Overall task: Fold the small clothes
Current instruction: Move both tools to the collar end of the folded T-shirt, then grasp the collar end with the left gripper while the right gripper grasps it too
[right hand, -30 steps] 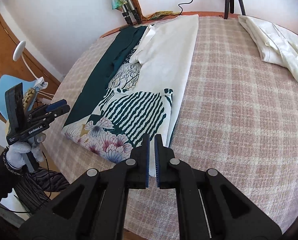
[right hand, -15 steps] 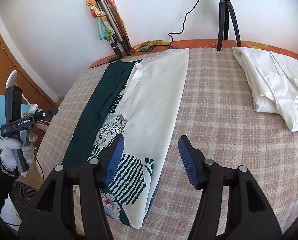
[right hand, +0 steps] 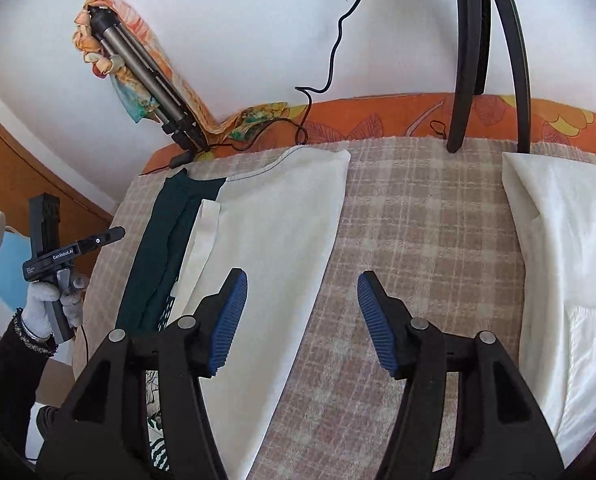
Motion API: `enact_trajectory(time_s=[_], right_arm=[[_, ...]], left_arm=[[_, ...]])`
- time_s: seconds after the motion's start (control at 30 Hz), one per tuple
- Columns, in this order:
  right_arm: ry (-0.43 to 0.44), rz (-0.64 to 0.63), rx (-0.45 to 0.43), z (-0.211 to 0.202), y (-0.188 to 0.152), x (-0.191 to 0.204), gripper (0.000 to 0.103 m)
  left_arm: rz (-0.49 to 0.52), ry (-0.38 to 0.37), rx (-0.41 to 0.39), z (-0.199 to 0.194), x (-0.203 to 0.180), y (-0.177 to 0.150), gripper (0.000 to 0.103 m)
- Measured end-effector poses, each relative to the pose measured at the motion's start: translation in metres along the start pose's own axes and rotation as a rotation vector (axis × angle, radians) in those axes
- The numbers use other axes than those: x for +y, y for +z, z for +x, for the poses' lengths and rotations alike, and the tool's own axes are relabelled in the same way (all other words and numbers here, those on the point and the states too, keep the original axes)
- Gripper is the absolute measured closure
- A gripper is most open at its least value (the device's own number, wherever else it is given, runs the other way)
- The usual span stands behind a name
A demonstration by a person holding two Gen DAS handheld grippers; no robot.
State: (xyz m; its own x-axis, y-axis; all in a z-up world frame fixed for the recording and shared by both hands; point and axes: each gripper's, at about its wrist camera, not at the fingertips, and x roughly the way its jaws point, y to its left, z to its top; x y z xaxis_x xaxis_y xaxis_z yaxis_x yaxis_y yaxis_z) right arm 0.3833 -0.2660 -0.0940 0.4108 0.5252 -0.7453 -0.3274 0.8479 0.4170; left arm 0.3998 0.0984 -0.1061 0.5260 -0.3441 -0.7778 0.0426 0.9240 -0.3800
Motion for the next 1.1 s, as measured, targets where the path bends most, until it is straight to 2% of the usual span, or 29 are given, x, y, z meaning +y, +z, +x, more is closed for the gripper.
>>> enact_trajectory(time_s=[0.27,0.33,0.53,0.57,0.6,0.63,0.67,0.7,0.73,0.9,1.1], right_arm=[[0.073,0.073,0.0,0.055,0.039,-0.035,0.042],[0.082,0.083,0.001,0.066,0.044,-0.037,0.042],[0.132,0.056,0.003,0.082,0.049,-0.029,0.042],[0.135,0.048,0.003,0.083,0.049,-0.027,0.043],[0.132,0.04,0.005,0.084,0.049,-0.026,0.043],[0.123,0.028,0.003,0.085,0.049,-0.023,0.051],[0.117,0.018,0.009,0.085,0.048,-0.022,0.069],[0.109,0.015,0.018,0.087,0.048,-0.021,0.081],[0.098,0.013,0.028,0.088,0.047,-0.02,0.095],[0.08,-0.069,0.017,0.076,0.044,0.0,0.099],[0.074,-0.138,0.006,0.036,0.033,0.031,0.099]], left_arm=[[0.015,0.015,-0.012,0.049,0.006,0.03,0.054],[0.016,0.008,-0.042,0.053,0.006,0.034,0.054],[0.059,0.003,-0.061,0.06,0.003,0.043,0.057],[0.058,0.0,-0.062,0.061,0.003,0.043,0.063],[0.057,0.0,-0.06,0.062,0.003,0.044,0.074],[0.057,0.007,-0.06,0.065,0.002,0.046,0.078],[0.059,0.011,-0.059,0.066,0.002,0.047,0.092],[0.064,0.006,-0.058,0.068,0.001,0.047,0.097],[0.072,0.009,-0.066,0.067,-0.001,0.047,0.097],[0.125,0.02,-0.116,0.052,-0.014,0.043,0.101],[0.153,0.002,-0.172,0.013,-0.03,0.034,0.102]])
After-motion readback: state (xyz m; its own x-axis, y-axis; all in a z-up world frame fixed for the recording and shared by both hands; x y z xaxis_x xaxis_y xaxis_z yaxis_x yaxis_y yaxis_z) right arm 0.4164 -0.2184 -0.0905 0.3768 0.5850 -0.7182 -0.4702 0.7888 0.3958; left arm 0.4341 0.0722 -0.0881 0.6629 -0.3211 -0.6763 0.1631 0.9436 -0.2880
